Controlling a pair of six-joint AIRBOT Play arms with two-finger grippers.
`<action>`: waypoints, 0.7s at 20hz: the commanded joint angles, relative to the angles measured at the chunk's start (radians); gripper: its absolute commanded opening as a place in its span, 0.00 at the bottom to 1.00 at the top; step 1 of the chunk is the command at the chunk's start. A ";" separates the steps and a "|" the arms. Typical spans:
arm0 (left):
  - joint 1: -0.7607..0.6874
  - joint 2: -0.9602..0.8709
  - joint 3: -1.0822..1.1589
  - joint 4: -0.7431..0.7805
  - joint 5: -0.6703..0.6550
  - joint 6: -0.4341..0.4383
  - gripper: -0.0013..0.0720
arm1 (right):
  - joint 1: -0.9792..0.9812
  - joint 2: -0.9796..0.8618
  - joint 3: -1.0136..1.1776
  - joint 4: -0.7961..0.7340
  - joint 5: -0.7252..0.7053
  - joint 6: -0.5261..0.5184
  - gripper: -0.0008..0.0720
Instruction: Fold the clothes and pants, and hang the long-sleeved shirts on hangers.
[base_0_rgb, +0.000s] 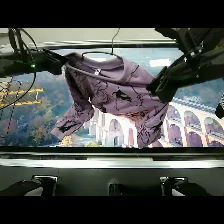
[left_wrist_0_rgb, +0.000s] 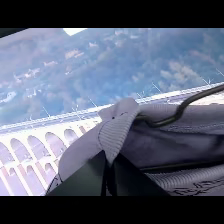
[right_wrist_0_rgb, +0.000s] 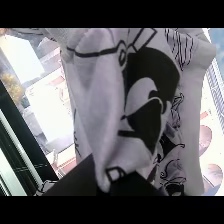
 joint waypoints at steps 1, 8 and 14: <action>-0.047 -0.001 0.001 -0.028 0.114 -0.032 0.05 | 0.001 -0.008 0.000 0.026 -0.002 -0.002 0.06; -0.235 -0.003 0.001 -0.096 0.328 -0.065 0.05 | 0.100 -0.028 0.000 -0.030 -0.055 0.009 0.06; -0.300 0.020 0.001 -0.095 0.278 -0.065 0.05 | 0.099 -0.022 0.000 -0.057 -0.230 0.130 0.06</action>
